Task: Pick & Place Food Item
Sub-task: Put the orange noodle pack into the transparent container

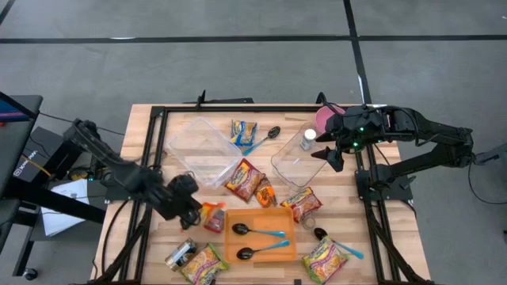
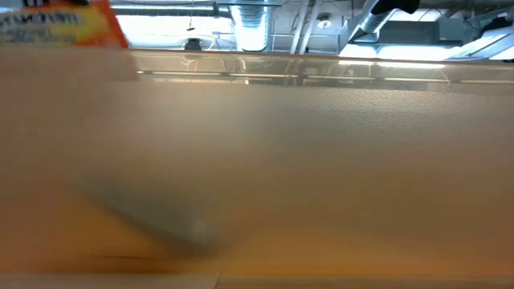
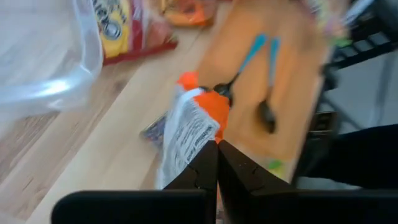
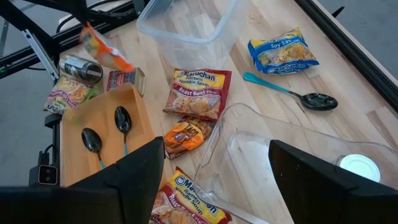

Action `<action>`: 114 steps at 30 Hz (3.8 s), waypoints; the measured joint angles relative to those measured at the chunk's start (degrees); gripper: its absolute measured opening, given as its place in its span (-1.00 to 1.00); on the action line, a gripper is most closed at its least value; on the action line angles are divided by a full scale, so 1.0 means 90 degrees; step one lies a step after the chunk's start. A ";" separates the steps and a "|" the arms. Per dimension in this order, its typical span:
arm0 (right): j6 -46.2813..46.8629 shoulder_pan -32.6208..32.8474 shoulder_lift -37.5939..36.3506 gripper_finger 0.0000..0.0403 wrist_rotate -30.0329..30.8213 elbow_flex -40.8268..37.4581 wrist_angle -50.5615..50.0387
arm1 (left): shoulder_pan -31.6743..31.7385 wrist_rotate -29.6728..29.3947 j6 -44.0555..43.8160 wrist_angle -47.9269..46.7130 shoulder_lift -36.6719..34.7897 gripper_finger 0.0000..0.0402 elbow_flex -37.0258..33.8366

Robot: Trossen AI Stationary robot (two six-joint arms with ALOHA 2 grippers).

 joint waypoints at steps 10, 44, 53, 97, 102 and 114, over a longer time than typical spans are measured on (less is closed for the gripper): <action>0.0001 0.0000 0.0000 0.39 0.0001 0.0000 0.0046 | 0.0383 -0.0275 0.1107 0.1191 -0.1712 -1.00 -0.0002; 0.0159 0.0000 0.0007 0.39 0.0527 -0.0357 0.0396 | 0.5667 0.2715 0.3926 0.1034 -0.0099 -1.00 -0.0005; 0.0386 0.0012 0.0015 0.39 0.0505 -0.0612 0.0563 | 0.5644 0.3164 0.3573 0.0622 -0.0400 -1.00 0.0000; 0.0148 0.0005 0.0010 0.39 0.0532 -0.0610 0.0830 | 0.5321 0.2373 0.2913 0.3410 0.0863 -1.00 -0.1166; 0.0151 0.0005 0.0010 0.39 0.0532 -0.0610 0.0829 | 0.5321 0.2373 0.2865 0.3550 0.0863 -1.00 -0.1166; 0.0148 0.0005 0.0010 0.39 0.0532 -0.0610 0.0831 | 0.5376 0.2324 0.2749 0.3400 0.0863 -1.00 -0.1166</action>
